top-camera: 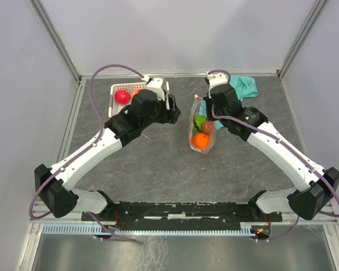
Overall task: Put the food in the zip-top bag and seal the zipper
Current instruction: Pick up the fake fruit from the bin.
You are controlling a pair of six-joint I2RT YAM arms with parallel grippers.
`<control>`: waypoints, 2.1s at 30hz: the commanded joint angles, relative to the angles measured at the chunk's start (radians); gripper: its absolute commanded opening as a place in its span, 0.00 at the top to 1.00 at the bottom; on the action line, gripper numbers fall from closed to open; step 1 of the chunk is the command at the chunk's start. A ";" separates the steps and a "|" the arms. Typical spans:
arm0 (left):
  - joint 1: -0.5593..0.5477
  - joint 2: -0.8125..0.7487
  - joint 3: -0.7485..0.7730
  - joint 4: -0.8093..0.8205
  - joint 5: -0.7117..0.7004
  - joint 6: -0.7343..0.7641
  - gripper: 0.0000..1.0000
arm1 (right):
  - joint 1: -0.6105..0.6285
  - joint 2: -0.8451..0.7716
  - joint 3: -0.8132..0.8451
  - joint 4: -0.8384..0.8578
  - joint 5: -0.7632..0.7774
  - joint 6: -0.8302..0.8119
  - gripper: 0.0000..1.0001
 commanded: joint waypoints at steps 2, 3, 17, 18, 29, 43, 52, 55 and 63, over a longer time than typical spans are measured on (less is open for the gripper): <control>0.141 0.020 0.011 0.031 0.026 0.070 0.21 | -0.003 0.005 0.013 0.065 0.009 0.007 0.98; 0.171 0.036 0.014 0.030 0.036 0.075 0.20 | -0.004 0.009 0.014 0.064 0.009 0.005 0.98; 0.402 0.359 0.136 0.034 -0.035 0.071 0.11 | -0.004 0.046 0.036 0.074 -0.029 -0.008 0.98; 0.410 0.387 0.154 0.033 -0.039 0.073 0.11 | -0.004 0.048 0.037 0.074 -0.033 -0.009 0.98; 0.497 0.660 0.353 0.071 -0.081 0.098 0.08 | -0.004 0.063 0.053 0.059 -0.061 -0.021 0.98; 0.524 0.882 0.508 0.169 -0.098 0.183 0.03 | -0.006 0.071 0.054 0.042 -0.065 -0.027 0.98; 0.528 0.903 0.463 0.303 -0.087 0.238 0.02 | -0.005 0.090 0.065 0.027 -0.082 -0.031 0.98; 0.528 0.916 0.462 0.323 -0.064 0.255 0.02 | -0.005 0.092 0.066 0.024 -0.084 -0.032 0.98; 0.529 0.946 0.465 0.316 -0.017 0.260 0.02 | -0.005 0.089 0.064 0.017 -0.085 -0.028 0.98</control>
